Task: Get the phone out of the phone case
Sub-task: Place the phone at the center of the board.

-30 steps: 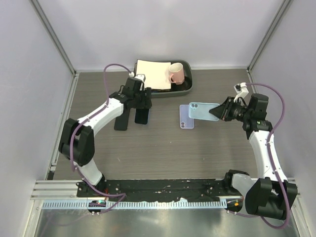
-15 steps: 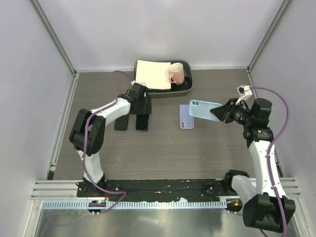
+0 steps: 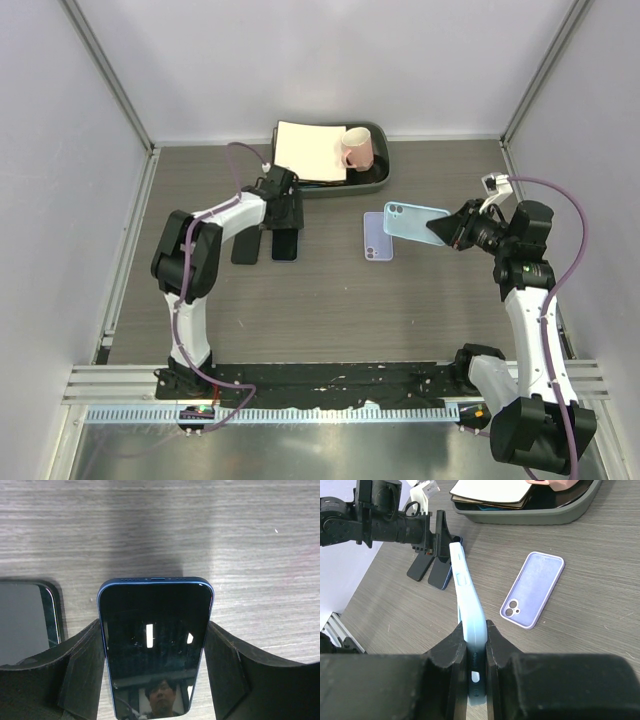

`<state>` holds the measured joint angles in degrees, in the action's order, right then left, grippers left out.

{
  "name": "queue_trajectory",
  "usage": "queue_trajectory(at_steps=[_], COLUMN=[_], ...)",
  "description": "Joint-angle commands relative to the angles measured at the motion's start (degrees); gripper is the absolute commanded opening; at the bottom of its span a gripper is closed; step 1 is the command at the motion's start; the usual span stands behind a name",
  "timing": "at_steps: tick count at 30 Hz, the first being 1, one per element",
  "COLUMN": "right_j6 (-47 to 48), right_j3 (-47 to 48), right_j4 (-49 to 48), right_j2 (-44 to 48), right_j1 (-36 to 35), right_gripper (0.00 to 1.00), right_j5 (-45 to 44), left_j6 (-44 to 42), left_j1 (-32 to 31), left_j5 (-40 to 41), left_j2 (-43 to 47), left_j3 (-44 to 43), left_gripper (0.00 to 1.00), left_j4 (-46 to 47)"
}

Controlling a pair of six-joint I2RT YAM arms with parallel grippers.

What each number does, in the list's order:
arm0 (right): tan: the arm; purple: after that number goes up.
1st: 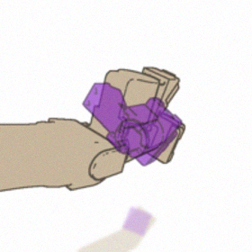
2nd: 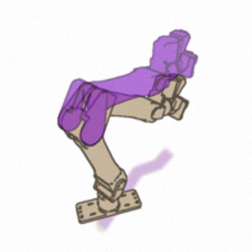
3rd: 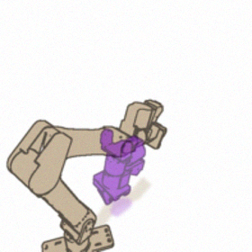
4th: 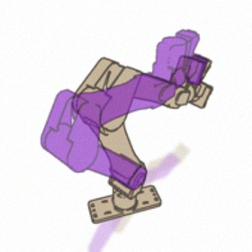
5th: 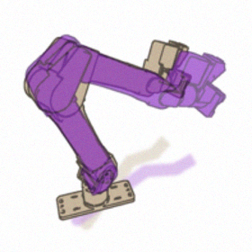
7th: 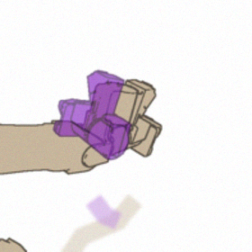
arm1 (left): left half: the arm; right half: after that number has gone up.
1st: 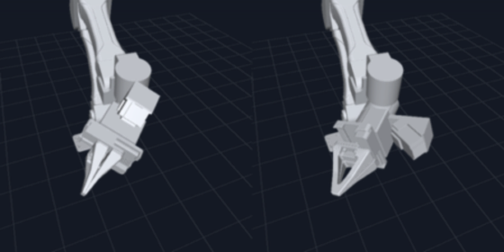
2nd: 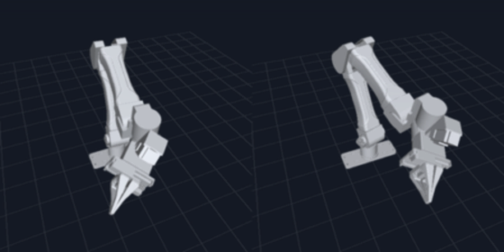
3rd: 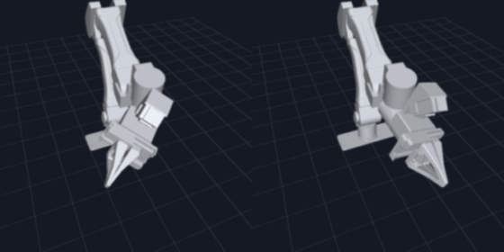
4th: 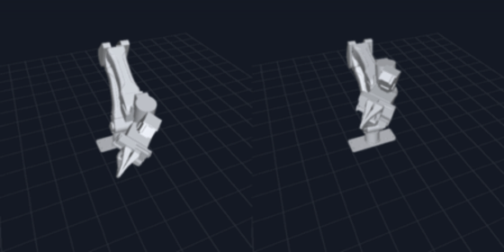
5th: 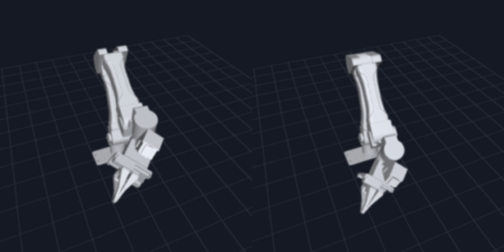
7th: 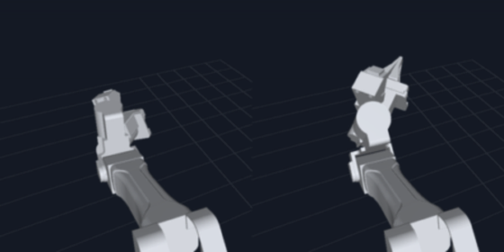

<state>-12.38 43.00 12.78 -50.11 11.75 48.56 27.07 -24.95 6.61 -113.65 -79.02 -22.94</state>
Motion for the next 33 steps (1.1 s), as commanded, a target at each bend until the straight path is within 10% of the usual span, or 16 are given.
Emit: queue_trajectory(at_steps=[1,33], right_j6=[-0.2,-0.2], right_j3=[0.1,0.2], right_j4=[-3.5,-3.3], right_j2=[1.3,1.4], right_j1=[0.4,0.6], right_gripper=[0.01,0.01], right_j5=[1.4,1.1], left_j6=[0.0,0.6], left_j1=[0.9,0.9], left_j5=[0.4,-1.1], left_j2=[-2.1,3.9], left_j3=[-3.8,4.1], left_gripper=[0.02,0.85], left_j4=[1.1,4.0])
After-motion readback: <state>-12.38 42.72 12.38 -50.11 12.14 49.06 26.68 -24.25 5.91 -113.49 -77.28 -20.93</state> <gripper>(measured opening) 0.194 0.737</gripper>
